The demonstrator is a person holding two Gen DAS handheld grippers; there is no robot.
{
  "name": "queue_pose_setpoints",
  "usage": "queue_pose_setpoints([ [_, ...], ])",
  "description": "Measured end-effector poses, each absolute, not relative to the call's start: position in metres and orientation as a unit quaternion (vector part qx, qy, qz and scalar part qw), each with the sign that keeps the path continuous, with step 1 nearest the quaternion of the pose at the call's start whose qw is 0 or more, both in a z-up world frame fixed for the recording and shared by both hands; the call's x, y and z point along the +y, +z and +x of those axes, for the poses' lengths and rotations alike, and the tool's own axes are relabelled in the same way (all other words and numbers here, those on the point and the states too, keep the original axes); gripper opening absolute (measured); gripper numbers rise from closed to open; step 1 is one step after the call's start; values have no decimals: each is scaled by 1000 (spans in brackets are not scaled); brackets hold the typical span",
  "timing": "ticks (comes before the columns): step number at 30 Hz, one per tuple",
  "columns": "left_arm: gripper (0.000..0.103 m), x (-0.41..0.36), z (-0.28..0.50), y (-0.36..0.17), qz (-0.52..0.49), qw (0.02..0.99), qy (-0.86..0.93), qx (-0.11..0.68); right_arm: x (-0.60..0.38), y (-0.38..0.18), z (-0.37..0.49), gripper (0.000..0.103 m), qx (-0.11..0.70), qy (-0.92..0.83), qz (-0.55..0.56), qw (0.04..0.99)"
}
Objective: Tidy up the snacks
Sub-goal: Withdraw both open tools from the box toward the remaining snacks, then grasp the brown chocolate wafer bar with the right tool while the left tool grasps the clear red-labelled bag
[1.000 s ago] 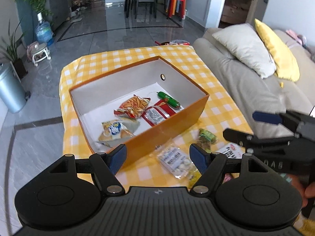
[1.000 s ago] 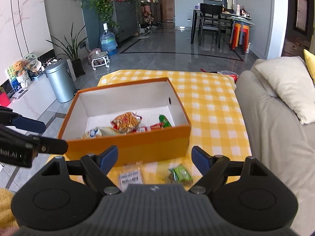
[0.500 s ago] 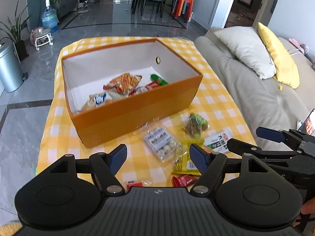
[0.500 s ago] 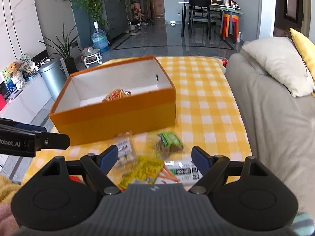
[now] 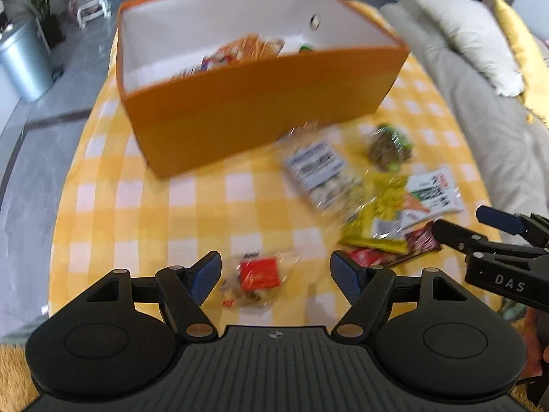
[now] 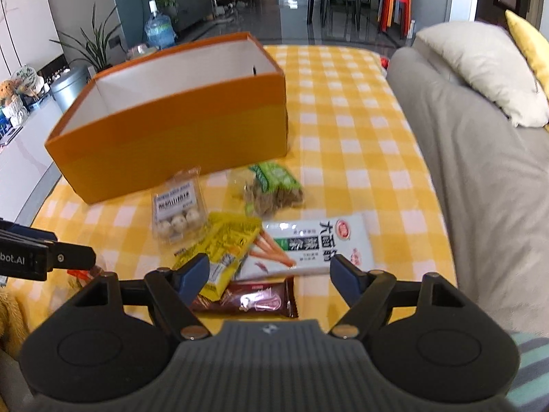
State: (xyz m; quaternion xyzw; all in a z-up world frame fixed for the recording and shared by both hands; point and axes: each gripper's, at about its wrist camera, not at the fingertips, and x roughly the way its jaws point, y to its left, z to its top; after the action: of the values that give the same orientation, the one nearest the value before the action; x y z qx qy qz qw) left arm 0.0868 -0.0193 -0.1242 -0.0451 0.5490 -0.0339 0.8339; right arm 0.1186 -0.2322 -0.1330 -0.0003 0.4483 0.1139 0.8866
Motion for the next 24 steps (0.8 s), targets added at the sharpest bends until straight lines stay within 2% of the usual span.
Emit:
queue_pose_setpoints([
  [10, 77, -14, 94, -149, -48, 818, -23, 573, -221, -151, 127, 75, 467, 134, -4, 874],
  [15, 60, -15, 96, -155, -45, 814, -24, 578, -223, -153, 127, 75, 472, 129, 0, 872],
  [18, 53, -13, 97, -156, -48, 811, -20, 582, -225, -153, 124, 75, 478, 121, 4, 870],
  [24, 47, -16, 101, -159, -54, 814, -21, 578, -226, -157, 118, 73, 524, 112, 27, 844],
])
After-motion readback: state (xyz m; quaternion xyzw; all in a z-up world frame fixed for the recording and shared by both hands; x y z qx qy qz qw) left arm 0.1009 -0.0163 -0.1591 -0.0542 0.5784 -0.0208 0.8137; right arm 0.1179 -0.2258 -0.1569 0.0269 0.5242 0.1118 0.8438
